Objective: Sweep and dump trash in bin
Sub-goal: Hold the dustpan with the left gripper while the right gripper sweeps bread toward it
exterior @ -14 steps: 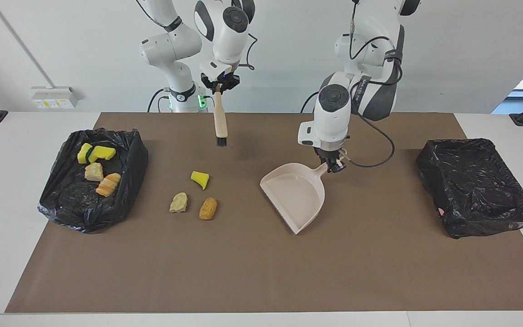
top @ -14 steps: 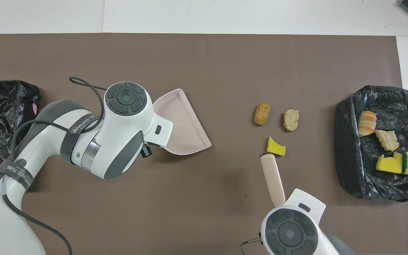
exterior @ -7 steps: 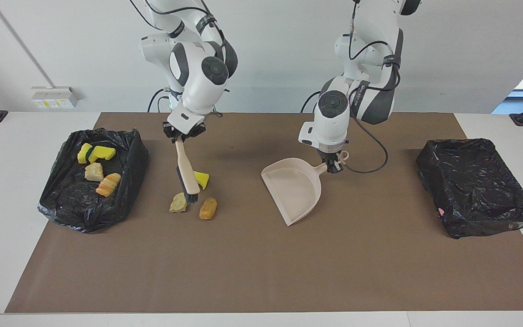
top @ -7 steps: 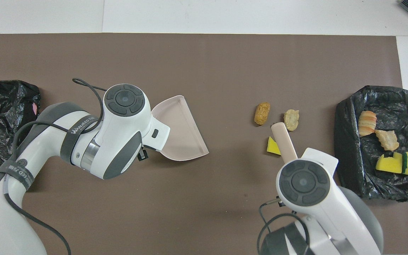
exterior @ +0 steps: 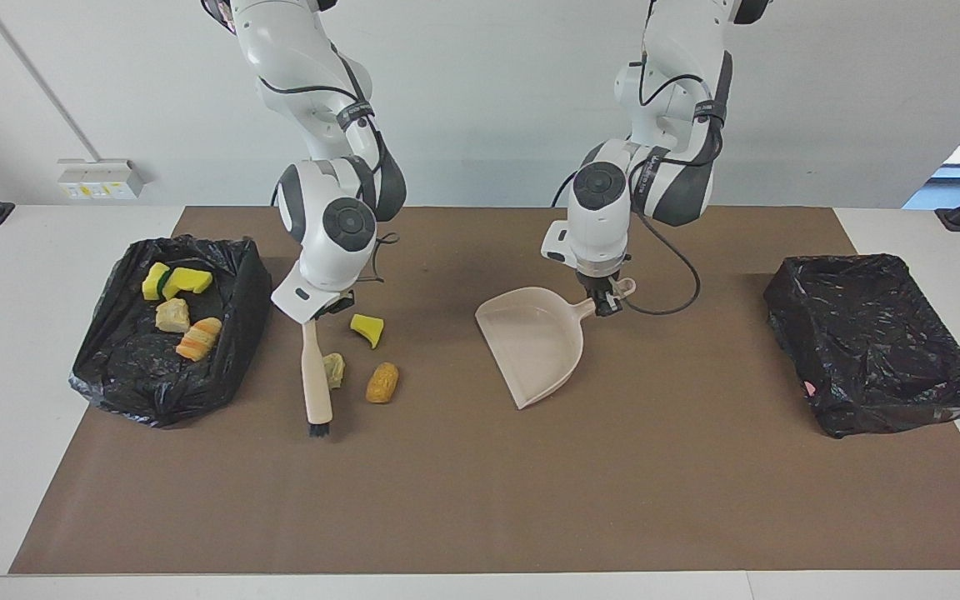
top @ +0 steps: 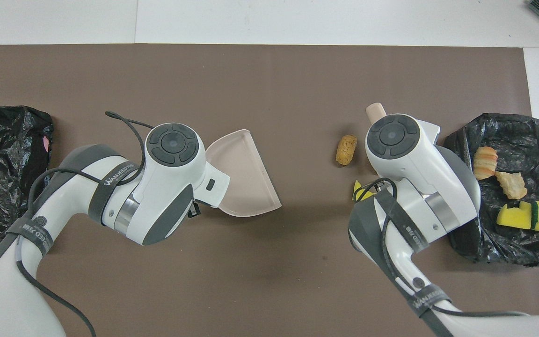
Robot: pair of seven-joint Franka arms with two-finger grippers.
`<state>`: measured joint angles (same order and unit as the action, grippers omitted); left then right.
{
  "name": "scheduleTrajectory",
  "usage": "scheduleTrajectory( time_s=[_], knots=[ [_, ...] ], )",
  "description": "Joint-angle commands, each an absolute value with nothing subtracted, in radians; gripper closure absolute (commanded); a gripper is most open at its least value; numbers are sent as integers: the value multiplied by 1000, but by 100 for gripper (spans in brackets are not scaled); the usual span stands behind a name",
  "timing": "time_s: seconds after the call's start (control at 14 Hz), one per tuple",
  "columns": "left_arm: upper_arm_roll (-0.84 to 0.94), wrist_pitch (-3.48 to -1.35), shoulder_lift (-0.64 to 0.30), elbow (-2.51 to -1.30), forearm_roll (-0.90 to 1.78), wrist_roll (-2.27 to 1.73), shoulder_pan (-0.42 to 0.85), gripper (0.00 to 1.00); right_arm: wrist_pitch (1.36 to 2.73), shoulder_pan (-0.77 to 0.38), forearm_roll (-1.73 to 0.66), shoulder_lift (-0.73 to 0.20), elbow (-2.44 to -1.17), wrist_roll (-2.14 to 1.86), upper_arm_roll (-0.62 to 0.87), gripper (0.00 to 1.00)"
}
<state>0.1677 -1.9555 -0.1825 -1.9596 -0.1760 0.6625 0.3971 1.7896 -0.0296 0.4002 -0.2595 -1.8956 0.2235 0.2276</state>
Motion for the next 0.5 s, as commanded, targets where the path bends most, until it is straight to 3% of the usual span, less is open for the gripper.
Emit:
scheduleTrajectory(
  time_s=[0.0, 0.43],
  knots=[
    [160, -1977, -138, -2016, -198, 669, 420, 100, 1822, -18, 327, -247, -1939, 261, 248, 100],
    [158, -2000, -129, -2037, -201, 667, 456, 100, 1867, -130, -47, -276, -1924, 256, 253, 100]
  ],
)
